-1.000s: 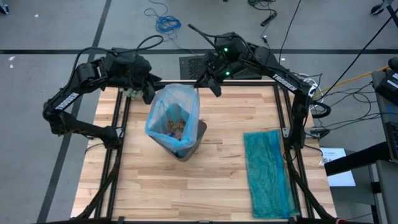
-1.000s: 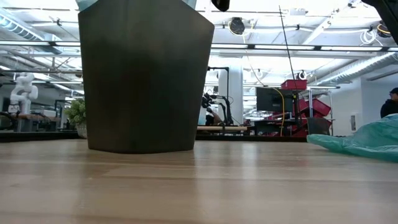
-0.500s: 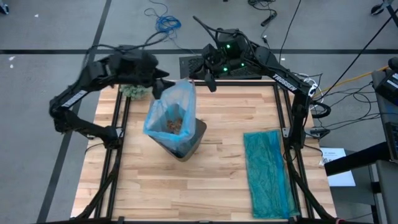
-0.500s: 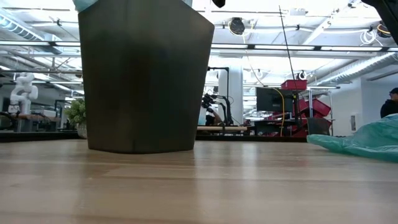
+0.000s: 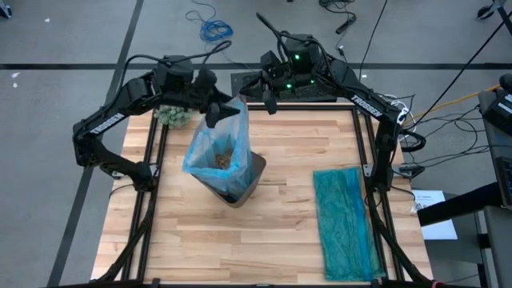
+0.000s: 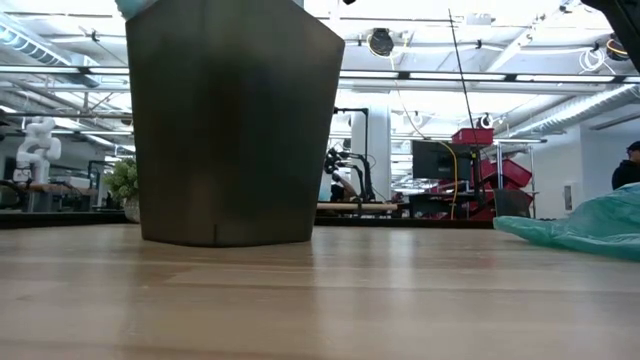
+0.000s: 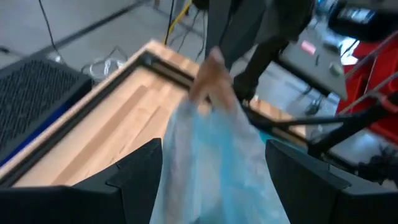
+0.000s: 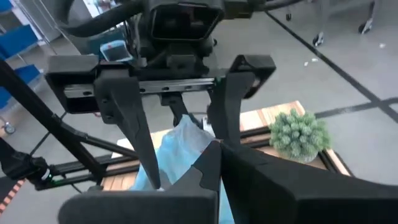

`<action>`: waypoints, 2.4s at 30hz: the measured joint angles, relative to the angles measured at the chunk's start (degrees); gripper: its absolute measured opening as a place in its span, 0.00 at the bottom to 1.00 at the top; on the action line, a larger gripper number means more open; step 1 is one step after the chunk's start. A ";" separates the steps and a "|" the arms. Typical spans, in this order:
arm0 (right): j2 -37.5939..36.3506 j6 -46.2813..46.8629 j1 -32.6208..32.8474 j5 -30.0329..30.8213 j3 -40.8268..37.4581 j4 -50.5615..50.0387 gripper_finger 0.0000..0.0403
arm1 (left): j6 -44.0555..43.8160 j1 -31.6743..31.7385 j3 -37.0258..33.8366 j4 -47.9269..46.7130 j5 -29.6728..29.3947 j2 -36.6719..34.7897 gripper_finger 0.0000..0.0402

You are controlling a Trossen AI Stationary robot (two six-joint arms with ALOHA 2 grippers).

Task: Place trash/remove bag and relplace
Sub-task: Close the blue trash bag

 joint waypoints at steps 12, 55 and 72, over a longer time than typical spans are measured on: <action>-0.07 1.73 0.00 0.04 0.00 5.46 0.00 | -2.55 -2.19 0.01 2.49 0.53 2.82 0.69; -4.88 -0.02 -1.42 1.56 -0.04 12.07 0.00 | -5.33 -2.03 -0.01 1.57 -0.84 4.57 0.32; -7.40 -0.44 -1.90 1.62 0.09 16.16 0.00 | -3.43 -2.05 -0.05 -7.73 -3.80 4.59 0.00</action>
